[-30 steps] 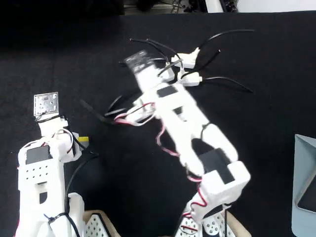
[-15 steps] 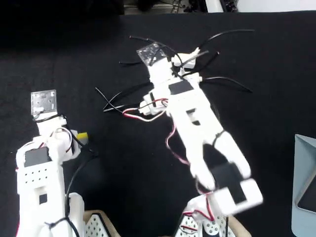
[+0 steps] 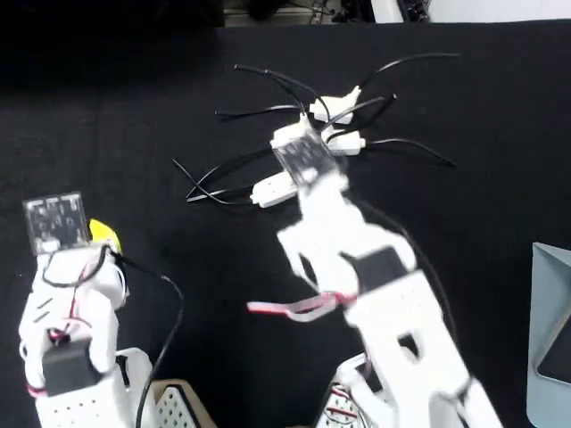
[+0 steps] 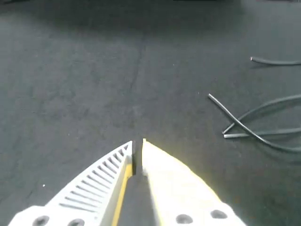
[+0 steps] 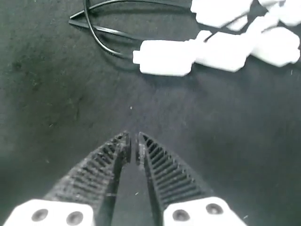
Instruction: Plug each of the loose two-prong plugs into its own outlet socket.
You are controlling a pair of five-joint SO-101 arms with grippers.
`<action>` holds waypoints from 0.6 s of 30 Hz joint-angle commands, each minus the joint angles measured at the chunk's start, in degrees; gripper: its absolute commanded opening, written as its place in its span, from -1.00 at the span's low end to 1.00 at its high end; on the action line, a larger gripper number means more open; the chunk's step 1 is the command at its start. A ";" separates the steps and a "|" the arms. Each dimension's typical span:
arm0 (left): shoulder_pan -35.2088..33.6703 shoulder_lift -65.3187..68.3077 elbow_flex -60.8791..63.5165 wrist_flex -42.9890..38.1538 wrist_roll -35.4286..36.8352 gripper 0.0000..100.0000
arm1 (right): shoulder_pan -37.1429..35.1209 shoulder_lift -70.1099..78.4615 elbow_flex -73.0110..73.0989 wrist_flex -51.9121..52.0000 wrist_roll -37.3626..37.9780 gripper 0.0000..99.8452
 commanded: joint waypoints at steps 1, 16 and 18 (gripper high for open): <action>2.42 -8.44 5.76 0.18 0.44 -0.94 | -0.53 -17.27 10.51 0.09 -3.34 -0.98; 11.65 -8.97 20.26 -0.26 0.44 -0.94 | 6.07 -51.38 36.18 -2.81 -3.43 -0.98; 11.56 -8.97 22.20 -0.26 0.44 -0.94 | 6.07 -55.78 40.04 -2.81 -3.25 -0.98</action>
